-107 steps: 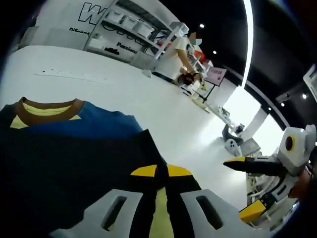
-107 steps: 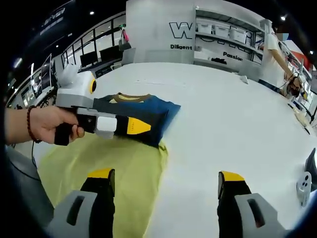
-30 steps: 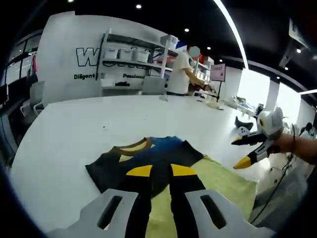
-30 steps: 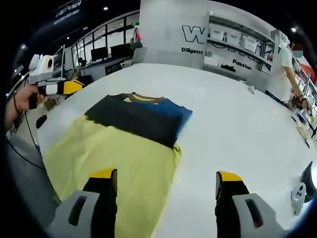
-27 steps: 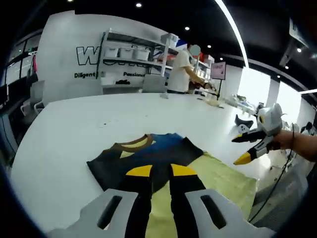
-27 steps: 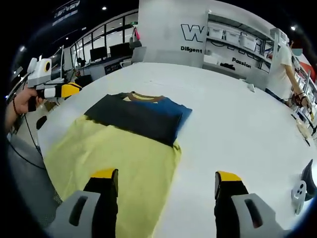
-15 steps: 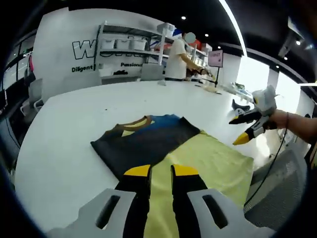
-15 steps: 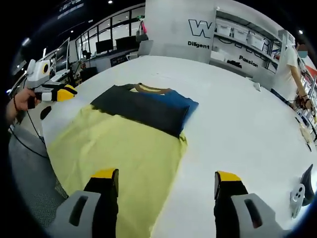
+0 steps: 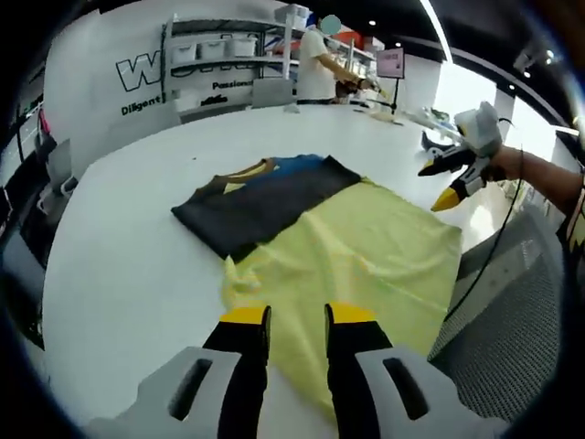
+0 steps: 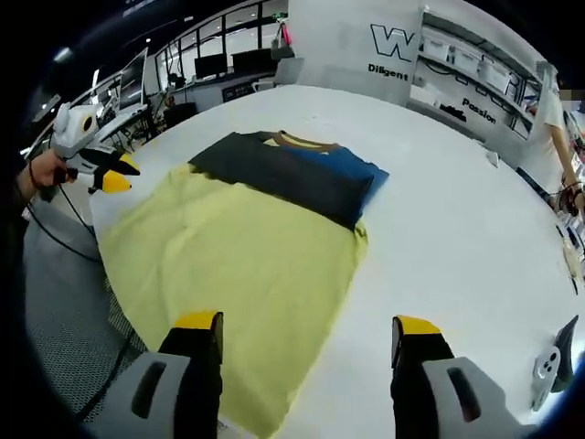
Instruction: Fold the garment on the visible template until the final outline fits inside the template.
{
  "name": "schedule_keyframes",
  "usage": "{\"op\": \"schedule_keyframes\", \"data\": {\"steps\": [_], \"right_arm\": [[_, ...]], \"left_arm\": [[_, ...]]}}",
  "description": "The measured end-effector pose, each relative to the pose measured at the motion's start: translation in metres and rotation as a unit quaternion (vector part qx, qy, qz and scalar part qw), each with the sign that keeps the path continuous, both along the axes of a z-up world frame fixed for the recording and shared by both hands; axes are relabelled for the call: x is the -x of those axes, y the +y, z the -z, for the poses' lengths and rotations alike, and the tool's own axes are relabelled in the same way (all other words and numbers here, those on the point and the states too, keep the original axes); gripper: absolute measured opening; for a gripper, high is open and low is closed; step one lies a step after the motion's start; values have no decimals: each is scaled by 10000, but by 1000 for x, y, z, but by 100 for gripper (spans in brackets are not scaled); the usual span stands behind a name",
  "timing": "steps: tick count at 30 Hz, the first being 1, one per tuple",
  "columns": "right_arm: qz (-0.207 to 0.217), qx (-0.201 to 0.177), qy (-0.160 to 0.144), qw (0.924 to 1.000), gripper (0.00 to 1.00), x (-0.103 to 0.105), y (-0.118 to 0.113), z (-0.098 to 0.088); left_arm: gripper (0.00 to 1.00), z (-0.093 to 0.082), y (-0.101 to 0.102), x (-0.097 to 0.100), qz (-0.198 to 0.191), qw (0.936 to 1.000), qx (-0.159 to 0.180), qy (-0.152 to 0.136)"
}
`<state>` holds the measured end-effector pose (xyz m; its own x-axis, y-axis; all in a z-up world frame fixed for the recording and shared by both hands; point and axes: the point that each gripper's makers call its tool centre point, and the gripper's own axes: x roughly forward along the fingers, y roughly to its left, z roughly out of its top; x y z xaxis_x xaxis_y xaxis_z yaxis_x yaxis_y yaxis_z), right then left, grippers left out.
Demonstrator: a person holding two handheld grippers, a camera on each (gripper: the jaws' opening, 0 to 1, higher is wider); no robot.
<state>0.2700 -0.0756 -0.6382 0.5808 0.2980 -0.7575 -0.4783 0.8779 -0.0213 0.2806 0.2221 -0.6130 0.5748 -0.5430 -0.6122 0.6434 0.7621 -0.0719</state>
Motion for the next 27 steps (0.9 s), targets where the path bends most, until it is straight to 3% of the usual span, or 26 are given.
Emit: {"op": "schedule_keyframes", "data": {"steps": [4,6,11,24,27], "right_arm": [[-197,143,124,9996,70,11,2,2],[-266,162,307,9990,69,25,-1,11],[-403,268,453,9978,65,39,-3,15],[-743,442,866,9925,48,67,-2,25],[-864,525,937,9905,39,71,-2,27]], "left_arm": [[21,10,9,16,40,9994,-205,269],[21,32,22,44,46,9953,-568,788],[21,39,26,59,180,9920,-843,923],[18,51,37,87,116,9846,-970,1451],[17,51,36,91,118,9844,-940,1479]]}}
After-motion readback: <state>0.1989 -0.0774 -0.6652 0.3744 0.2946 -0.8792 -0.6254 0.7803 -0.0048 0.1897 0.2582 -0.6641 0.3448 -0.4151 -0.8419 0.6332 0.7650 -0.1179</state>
